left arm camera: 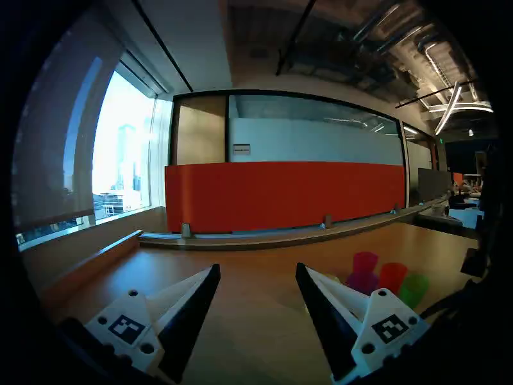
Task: Pour water
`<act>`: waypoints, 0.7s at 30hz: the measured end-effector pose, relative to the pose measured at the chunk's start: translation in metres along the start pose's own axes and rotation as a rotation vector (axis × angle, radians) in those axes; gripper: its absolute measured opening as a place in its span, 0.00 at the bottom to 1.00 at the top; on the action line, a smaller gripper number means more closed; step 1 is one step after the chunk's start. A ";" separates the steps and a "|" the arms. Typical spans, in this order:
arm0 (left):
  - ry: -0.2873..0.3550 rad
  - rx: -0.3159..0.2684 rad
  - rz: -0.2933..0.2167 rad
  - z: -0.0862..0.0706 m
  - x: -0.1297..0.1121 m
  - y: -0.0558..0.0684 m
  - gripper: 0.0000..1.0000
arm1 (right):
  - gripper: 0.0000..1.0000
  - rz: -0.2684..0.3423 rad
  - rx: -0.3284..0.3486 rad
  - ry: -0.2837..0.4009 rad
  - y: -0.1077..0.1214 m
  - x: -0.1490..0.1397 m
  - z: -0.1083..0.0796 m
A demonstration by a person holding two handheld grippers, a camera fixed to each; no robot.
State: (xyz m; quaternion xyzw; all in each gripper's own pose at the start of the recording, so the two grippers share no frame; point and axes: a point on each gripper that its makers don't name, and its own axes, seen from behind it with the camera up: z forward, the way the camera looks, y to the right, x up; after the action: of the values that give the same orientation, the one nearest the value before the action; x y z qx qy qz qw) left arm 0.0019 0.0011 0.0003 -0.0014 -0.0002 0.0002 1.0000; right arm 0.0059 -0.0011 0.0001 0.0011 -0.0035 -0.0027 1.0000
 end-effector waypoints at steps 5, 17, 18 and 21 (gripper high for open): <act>-0.006 -0.028 0.001 0.003 0.013 0.007 0.87 | 1.00 -0.001 0.002 -0.016 -0.001 0.014 0.002; -0.058 -0.136 0.018 0.007 0.021 0.024 0.87 | 1.00 -0.050 0.100 -0.041 -0.021 0.020 0.004; -0.066 -0.145 0.023 0.008 0.020 0.025 0.87 | 1.00 -0.054 0.119 -0.048 -0.025 0.019 0.003; -0.083 -0.177 0.039 0.008 0.018 0.030 0.87 | 1.00 -0.065 0.180 -0.069 -0.037 0.015 0.001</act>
State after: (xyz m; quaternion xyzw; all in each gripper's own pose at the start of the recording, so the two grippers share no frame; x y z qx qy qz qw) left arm 0.0197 0.0311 0.0084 -0.0895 -0.0418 0.0196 0.9949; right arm 0.0209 -0.0380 0.0016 0.0910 -0.0382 -0.0350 0.9945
